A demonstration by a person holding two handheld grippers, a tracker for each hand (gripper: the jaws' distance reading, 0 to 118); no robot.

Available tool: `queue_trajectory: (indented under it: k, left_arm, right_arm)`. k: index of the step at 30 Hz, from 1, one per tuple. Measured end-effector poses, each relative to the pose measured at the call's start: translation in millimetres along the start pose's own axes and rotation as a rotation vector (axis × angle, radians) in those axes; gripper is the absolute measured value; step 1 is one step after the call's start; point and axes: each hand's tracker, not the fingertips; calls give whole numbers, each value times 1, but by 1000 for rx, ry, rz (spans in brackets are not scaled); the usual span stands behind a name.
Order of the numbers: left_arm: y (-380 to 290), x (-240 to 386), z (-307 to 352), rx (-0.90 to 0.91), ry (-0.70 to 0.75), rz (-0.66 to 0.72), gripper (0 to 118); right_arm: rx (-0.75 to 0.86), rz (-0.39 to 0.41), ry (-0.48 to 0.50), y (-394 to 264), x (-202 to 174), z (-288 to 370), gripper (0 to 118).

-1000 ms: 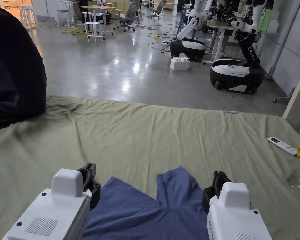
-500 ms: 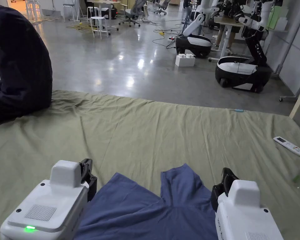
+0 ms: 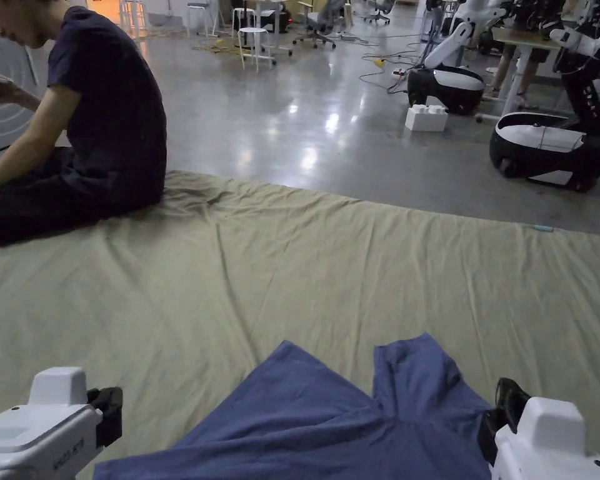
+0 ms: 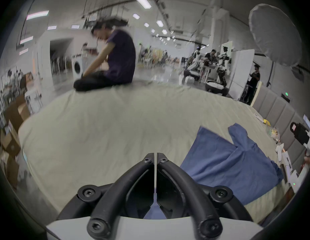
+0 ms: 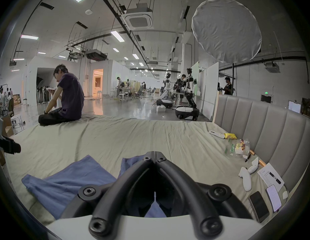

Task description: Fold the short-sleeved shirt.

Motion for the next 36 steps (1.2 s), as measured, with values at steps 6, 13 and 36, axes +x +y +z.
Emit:
queue_trajectory:
  k: [6, 13, 36]
  left_arm:
    - [-22, -30, -33, -201, -3, 97, 14]
    - [-45, -31, -68, -356, 27, 126, 71]
    - [-45, -12, -51, -282, -10, 13, 5]
  right_arm:
    - [-45, 15, 19, -8, -4, -4, 1]
    - [-74, 32, 31, -15, -6, -6, 1]
    - [-167, -2, 35, -34, 10, -18, 1]
